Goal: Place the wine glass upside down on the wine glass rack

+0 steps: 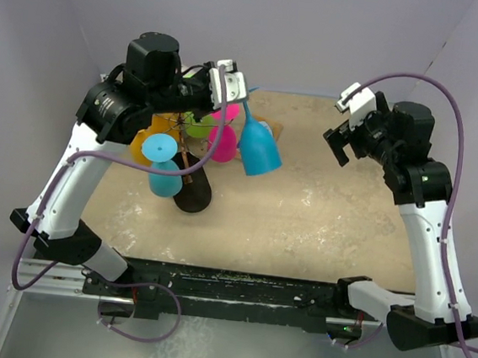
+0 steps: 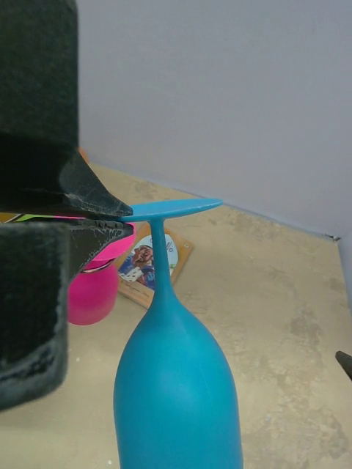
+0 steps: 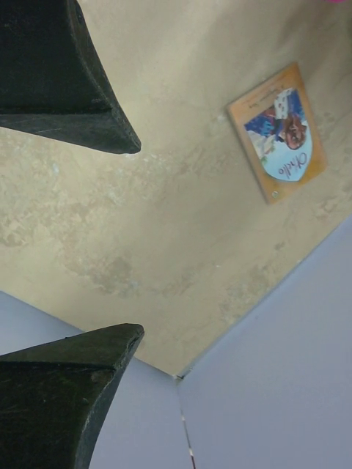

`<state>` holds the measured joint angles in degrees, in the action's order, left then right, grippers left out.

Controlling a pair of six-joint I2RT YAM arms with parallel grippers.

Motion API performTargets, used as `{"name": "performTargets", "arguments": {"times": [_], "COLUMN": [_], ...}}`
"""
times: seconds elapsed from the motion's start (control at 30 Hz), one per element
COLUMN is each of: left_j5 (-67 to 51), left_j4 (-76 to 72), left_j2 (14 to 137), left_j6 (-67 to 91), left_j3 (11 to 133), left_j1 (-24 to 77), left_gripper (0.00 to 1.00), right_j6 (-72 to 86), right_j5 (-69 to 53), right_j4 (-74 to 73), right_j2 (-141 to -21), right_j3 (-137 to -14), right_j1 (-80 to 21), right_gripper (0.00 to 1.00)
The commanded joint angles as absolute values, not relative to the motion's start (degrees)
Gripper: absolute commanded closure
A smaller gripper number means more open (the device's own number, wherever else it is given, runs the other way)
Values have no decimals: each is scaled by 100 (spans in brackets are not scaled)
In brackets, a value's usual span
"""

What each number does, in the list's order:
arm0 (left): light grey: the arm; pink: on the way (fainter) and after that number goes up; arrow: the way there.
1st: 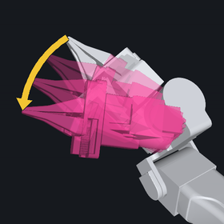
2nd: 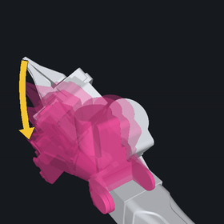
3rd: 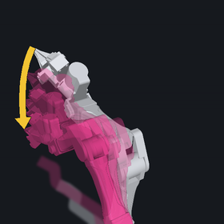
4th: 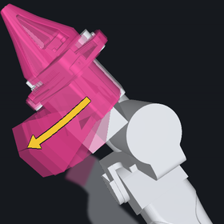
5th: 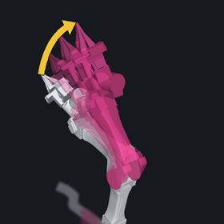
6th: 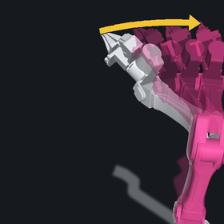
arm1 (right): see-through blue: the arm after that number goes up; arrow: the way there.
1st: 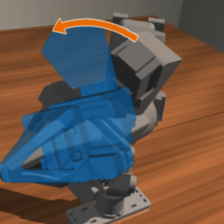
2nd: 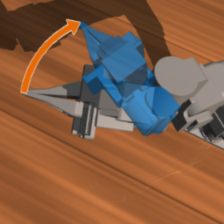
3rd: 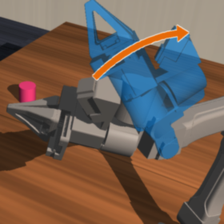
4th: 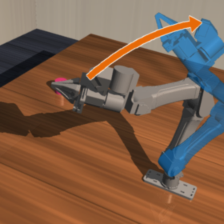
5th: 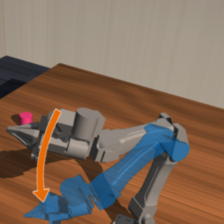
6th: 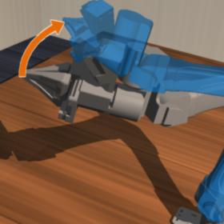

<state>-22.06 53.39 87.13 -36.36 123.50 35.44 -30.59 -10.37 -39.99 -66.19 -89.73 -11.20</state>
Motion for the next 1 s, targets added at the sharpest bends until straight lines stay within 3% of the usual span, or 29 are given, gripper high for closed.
{"name": "performTargets", "arguments": {"times": [0.0,0.7,0.97], "left_j5": [-2169,-1420,-1217], "left_j4": [5696,5856,5792], "left_j2": [8523,7964,7707], "left_j6": [-4407,-5103,-5247], "left_j3": [12429,11165,10968], "left_j1": [3649,3961,3997], "left_gripper": [100,100,100], "right_j6": [-2911,-2447,-2310], "right_j5": [-926,-944,-1369], "right_j4": [-3526,-1967,-1618], "right_j2": [-6323,-5591,-5592], "right_j3": [-8420,-5589,-5164], "right_j1": [-1099,-904,-430], "right_gripper": [0,0,0]}}
